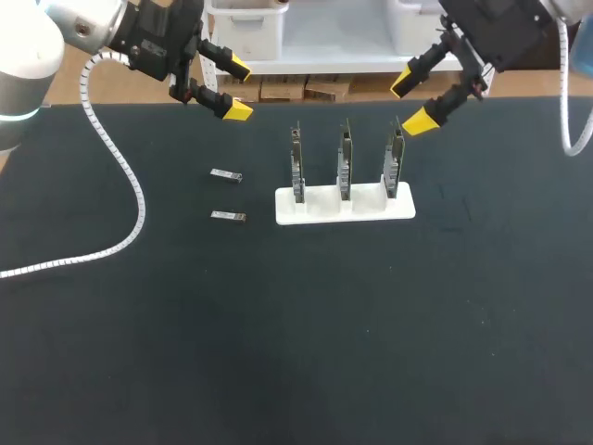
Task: Pick up the optical module with the left hand, and insert it into the network port with the right hand.
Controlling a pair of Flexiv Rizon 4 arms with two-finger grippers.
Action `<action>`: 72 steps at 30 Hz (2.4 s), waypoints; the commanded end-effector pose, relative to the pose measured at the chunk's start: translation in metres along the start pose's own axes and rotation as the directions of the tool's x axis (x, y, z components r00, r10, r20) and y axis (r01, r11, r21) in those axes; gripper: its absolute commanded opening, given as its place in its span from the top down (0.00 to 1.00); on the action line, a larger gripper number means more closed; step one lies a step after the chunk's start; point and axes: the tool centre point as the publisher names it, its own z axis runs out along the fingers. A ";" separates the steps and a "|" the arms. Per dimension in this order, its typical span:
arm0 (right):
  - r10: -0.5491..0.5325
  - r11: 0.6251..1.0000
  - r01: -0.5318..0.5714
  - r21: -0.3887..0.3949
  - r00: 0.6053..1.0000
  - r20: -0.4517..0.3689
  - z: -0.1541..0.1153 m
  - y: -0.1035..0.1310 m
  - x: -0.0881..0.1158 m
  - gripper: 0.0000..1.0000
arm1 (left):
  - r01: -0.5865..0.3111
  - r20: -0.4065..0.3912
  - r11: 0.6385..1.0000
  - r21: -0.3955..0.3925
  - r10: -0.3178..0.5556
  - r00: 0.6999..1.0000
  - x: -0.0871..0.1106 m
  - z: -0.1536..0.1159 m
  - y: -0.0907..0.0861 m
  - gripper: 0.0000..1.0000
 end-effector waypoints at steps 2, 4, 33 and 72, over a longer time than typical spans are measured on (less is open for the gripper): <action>0.000 1.000 0.000 0.005 1.000 0.001 0.000 0.002 0.001 0.00 | 0.003 -0.007 1.000 0.003 -0.003 1.000 -0.001 -0.001 0.001 0.00; 0.000 1.000 0.000 0.005 1.000 0.001 0.000 0.002 0.001 0.00 | 0.003 -0.007 1.000 0.003 -0.003 1.000 -0.001 -0.001 0.001 0.00; 0.000 1.000 0.000 0.005 1.000 0.001 0.000 0.002 0.001 0.00 | -0.048 -0.378 0.999 0.005 0.046 0.925 0.033 -0.050 -0.028 0.00; 0.000 1.000 0.000 0.005 1.000 0.001 0.000 0.002 0.001 0.00 | 0.018 -0.485 0.999 -0.045 -0.038 0.874 0.075 -0.049 -0.070 0.00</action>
